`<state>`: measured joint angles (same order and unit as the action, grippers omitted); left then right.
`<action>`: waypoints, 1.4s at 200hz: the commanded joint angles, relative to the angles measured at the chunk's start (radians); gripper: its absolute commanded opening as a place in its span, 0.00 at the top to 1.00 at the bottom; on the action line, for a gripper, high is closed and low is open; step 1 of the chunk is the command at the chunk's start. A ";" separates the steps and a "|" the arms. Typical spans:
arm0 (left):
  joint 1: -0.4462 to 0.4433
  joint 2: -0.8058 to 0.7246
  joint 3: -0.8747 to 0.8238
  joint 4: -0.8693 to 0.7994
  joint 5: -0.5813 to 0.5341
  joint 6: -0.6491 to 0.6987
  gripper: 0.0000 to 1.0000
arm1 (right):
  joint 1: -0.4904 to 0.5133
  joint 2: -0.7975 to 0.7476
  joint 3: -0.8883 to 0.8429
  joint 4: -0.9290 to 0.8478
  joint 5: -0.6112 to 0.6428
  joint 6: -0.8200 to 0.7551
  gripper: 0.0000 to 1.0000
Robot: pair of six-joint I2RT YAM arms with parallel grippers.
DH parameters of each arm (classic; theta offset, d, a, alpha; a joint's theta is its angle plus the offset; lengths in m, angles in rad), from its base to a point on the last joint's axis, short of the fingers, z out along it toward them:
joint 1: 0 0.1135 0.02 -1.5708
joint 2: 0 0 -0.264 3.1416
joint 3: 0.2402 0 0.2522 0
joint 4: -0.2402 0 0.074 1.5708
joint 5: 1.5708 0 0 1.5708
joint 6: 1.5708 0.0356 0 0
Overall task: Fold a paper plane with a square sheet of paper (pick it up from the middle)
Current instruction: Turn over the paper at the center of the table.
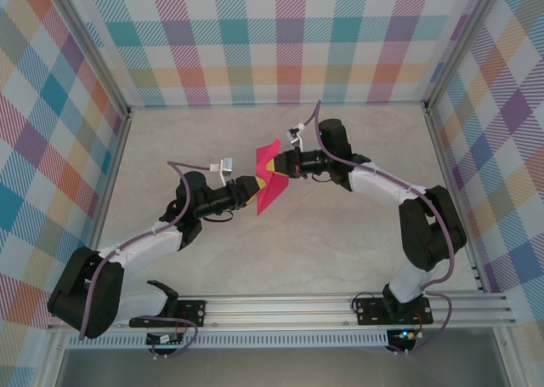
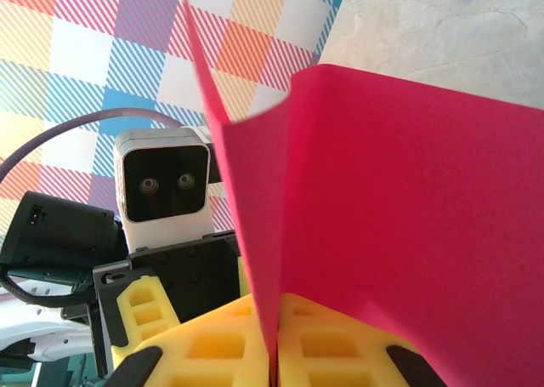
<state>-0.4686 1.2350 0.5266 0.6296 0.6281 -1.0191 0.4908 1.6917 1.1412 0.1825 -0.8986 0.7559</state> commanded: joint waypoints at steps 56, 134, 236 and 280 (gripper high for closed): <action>-0.007 -0.011 0.027 0.020 -0.016 0.019 0.57 | -0.005 0.006 0.023 0.015 -0.020 0.005 0.92; -0.006 -0.035 0.014 0.043 -0.055 0.020 0.84 | -0.011 -0.015 0.012 -0.021 0.003 -0.001 0.83; -0.016 -0.130 0.232 -0.813 -0.428 0.463 0.97 | -0.035 -0.298 -0.117 -0.389 0.592 -0.127 0.28; -0.140 0.010 0.443 -1.246 -0.946 0.608 0.96 | -0.035 -0.375 -0.171 -0.509 0.860 -0.152 0.16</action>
<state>-0.5396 1.1618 0.8780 -0.2741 0.0376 -0.5476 0.4587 1.3334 0.9932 -0.2081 -0.2497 0.6403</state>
